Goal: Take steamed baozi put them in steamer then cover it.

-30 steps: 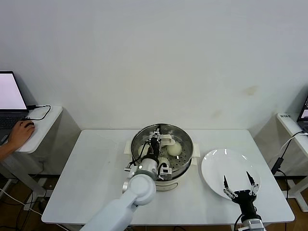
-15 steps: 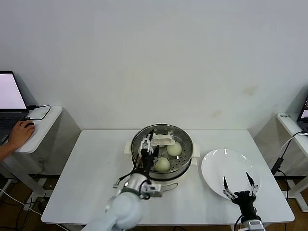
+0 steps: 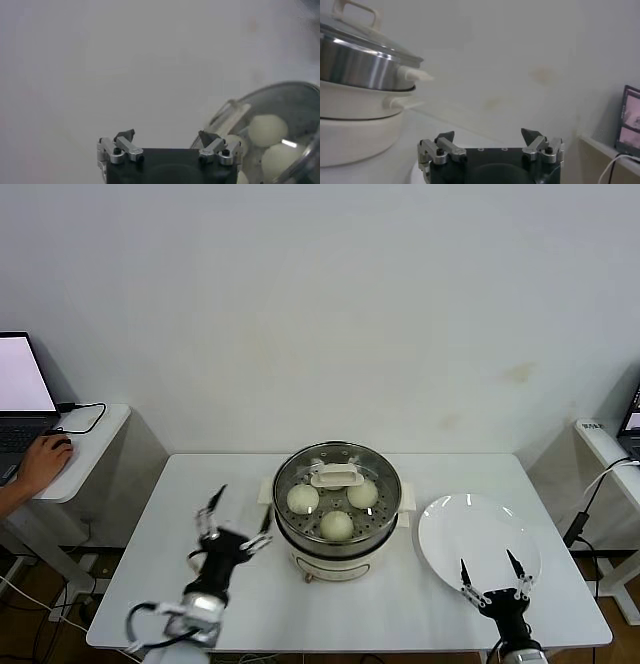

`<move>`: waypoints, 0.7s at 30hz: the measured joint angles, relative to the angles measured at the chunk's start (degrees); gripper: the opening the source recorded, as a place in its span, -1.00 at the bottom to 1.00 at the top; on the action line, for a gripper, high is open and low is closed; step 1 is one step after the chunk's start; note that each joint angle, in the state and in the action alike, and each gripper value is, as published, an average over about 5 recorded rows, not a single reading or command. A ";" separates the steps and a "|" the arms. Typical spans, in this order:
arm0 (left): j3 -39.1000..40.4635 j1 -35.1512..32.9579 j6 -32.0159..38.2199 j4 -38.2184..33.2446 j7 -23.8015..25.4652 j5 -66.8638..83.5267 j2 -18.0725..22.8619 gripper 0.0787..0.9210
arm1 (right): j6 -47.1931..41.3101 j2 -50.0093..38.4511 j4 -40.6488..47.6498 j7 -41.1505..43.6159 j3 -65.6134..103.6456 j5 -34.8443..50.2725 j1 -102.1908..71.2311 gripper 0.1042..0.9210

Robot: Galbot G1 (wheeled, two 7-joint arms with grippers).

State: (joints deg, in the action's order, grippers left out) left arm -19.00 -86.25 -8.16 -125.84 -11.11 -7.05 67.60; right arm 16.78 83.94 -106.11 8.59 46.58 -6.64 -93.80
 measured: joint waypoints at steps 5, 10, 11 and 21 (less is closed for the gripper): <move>-5.94 -8.34 6.92 0.24 -1.06 10.53 1.14 0.77 | -0.02 -1.78 -0.57 0.19 -0.59 1.80 -1.79 0.76; -9.08 -13.77 13.09 1.94 -0.88 15.94 2.59 0.77 | -0.42 -3.50 -1.72 0.50 -1.89 4.38 -3.92 0.76; -9.50 -14.52 14.15 2.38 -0.72 16.76 2.84 0.77 | -0.54 -3.74 -2.00 0.52 -2.20 4.87 -4.36 0.76; -12.28 -19.43 21.07 6.24 1.70 21.78 4.75 0.77 | -2.36 -4.54 -5.01 0.37 -4.84 8.65 -8.41 0.76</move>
State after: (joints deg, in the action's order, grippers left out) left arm -31.28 -105.68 12.91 -119.60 -9.41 14.73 72.35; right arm 14.42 79.41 -111.12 8.96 41.74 2.01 -102.21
